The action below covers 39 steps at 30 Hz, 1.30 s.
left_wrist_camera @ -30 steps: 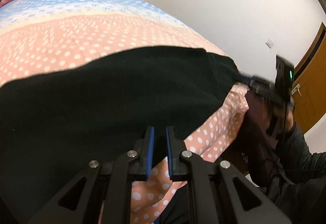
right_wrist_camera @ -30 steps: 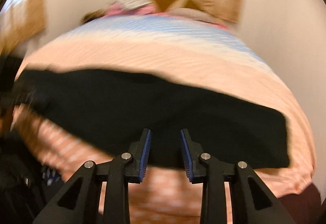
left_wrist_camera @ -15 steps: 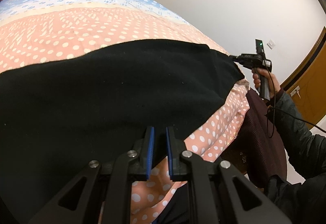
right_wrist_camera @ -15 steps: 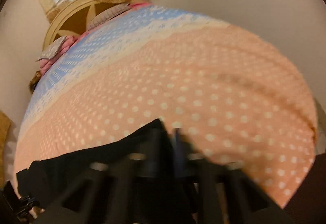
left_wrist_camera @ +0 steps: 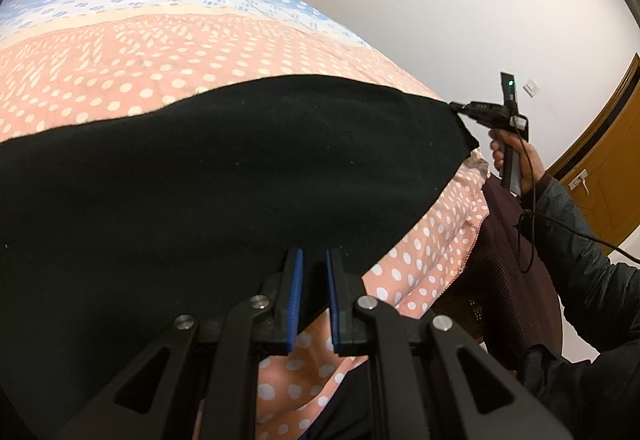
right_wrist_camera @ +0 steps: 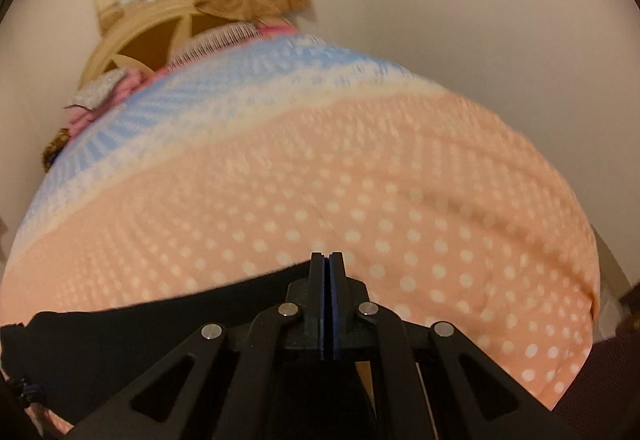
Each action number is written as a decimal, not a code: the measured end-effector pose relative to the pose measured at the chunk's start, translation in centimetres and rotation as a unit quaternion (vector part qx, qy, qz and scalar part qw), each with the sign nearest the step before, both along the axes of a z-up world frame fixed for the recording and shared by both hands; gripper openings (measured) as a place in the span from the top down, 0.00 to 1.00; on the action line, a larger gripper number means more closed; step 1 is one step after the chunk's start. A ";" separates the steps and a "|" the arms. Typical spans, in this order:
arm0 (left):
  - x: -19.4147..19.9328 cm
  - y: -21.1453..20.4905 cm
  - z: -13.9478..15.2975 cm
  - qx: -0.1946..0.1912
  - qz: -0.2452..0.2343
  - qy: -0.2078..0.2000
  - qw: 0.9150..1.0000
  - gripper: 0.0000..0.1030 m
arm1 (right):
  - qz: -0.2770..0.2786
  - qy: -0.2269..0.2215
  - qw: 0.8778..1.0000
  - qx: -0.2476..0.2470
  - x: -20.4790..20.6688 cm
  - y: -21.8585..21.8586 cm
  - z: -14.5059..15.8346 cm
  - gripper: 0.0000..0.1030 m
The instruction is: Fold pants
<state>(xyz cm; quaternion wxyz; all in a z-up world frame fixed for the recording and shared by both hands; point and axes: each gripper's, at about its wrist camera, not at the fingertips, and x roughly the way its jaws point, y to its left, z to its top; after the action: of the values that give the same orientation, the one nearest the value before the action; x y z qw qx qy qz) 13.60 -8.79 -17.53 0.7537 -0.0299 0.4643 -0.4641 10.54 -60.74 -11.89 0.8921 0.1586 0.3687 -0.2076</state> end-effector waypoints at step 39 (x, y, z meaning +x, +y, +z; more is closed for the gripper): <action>1.5 9.8 -0.7 0.008 0.137 -0.031 0.990 0.85 | 0.390 0.042 0.897 0.204 13.8 34.9 -0.6 0.78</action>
<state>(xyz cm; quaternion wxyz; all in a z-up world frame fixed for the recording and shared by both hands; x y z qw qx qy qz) 15.11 0.99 -18.24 0.8242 -0.0731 0.4363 -0.3535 24.33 -25.84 -12.48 0.8333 0.1711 0.4727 0.2301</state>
